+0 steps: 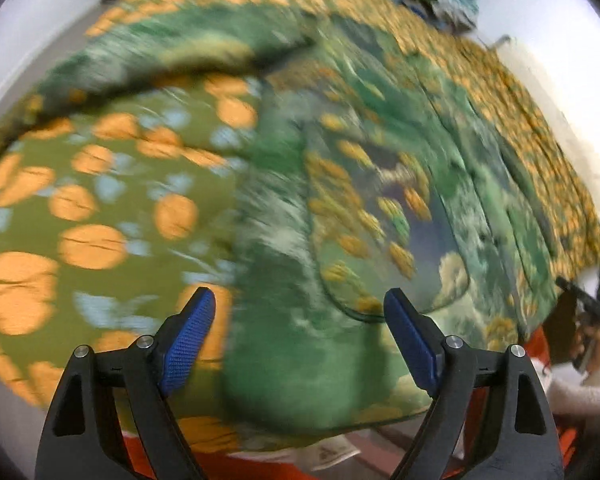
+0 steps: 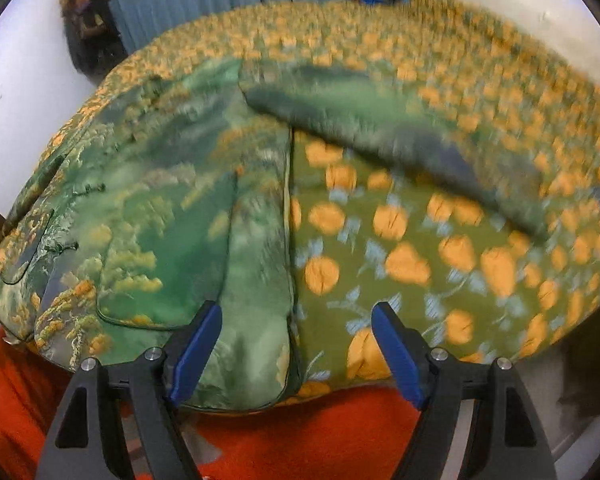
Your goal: Fold large clothes
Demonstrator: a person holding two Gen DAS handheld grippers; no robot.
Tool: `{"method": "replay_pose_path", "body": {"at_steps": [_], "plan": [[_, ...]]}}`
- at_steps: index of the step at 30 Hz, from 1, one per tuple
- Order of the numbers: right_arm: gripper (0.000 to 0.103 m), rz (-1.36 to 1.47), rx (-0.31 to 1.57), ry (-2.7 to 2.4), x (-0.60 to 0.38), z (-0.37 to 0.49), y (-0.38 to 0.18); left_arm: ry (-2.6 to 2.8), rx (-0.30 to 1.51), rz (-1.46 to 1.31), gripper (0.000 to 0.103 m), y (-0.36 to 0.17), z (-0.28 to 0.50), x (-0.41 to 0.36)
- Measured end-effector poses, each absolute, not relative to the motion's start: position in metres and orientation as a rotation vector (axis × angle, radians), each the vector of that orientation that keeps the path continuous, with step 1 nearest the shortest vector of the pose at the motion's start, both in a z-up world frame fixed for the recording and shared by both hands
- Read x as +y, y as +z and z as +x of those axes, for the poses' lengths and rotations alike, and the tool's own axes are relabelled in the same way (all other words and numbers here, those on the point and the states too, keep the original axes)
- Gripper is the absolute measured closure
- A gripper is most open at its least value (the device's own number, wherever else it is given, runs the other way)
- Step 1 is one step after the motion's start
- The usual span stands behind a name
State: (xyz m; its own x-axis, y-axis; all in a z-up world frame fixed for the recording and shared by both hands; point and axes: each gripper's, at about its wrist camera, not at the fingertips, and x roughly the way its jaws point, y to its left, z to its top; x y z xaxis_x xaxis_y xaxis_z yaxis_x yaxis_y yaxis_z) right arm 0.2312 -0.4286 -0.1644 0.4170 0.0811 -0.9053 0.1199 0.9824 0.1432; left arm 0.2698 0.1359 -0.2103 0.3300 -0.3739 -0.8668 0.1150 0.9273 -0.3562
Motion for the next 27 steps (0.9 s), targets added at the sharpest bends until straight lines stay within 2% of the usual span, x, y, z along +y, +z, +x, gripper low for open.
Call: {"method": "replay_pose_path", "body": {"at_steps": [2, 3, 4, 5, 6, 7, 8, 9, 12, 20, 22, 24, 25, 27], "plan": [[0.024, 0.23, 1.161, 0.031, -0.425, 0.232, -0.176, -0.334, 1.212, -0.212, 0.016, -0.214, 0.271, 0.124], [0.024, 0.238, 1.172, 0.067, -0.421, 0.234, -0.182, -0.334, 1.22, -0.189, 0.022, -0.215, 0.272, 0.119], [0.024, 0.241, 1.174, 0.087, -0.418, 0.236, -0.186, -0.344, 1.228, -0.189, 0.031, -0.215, 0.268, 0.116], [0.025, 0.243, 1.173, 0.099, -0.414, 0.238, -0.188, -0.349, 1.238, -0.195, 0.057, -0.216, 0.268, 0.116], [0.035, 0.248, 1.168, 0.103, -0.412, 0.238, -0.189, -0.347, 1.239, -0.199, 0.07, -0.216, 0.265, 0.119], [0.048, 0.255, 1.166, 0.107, -0.408, 0.24, -0.188, -0.359, 1.235, -0.208, 0.074, -0.214, 0.264, 0.119], [0.072, 0.258, 1.172, 0.108, -0.407, 0.241, -0.187, -0.364, 1.229, -0.206, 0.079, -0.212, 0.263, 0.118], [0.081, 0.247, 1.171, 0.095, -0.405, 0.241, -0.185, -0.364, 1.223, -0.198, 0.08, -0.21, 0.262, 0.119], [0.088, 0.218, 1.16, 0.087, -0.403, 0.238, -0.176, -0.361, 1.203, -0.135, 0.081, -0.203, 0.253, 0.114], [0.088, 0.19, 1.164, 0.083, -0.403, 0.225, -0.169, -0.373, 1.221, -0.074, 0.081, -0.198, 0.228, 0.12], [0.088, 0.166, 1.161, 0.07, -0.397, 0.226, -0.172, -0.366, 1.216, -0.061, 0.077, -0.197, 0.225, 0.121], [0.083, 0.164, 1.141, 0.048, -0.397, 0.228, -0.173, -0.343, 1.198, -0.046, 0.065, -0.194, 0.226, 0.122], [0.08, 0.173, 1.133, 0.037, -0.398, 0.23, -0.173, -0.333, 1.187, -0.039, 0.062, -0.189, 0.227, 0.122], [0.064, 0.189, 1.122, 0.026, -0.401, 0.23, -0.171, -0.319, 1.16, -0.024, 0.051, -0.181, 0.229, 0.121]]}}
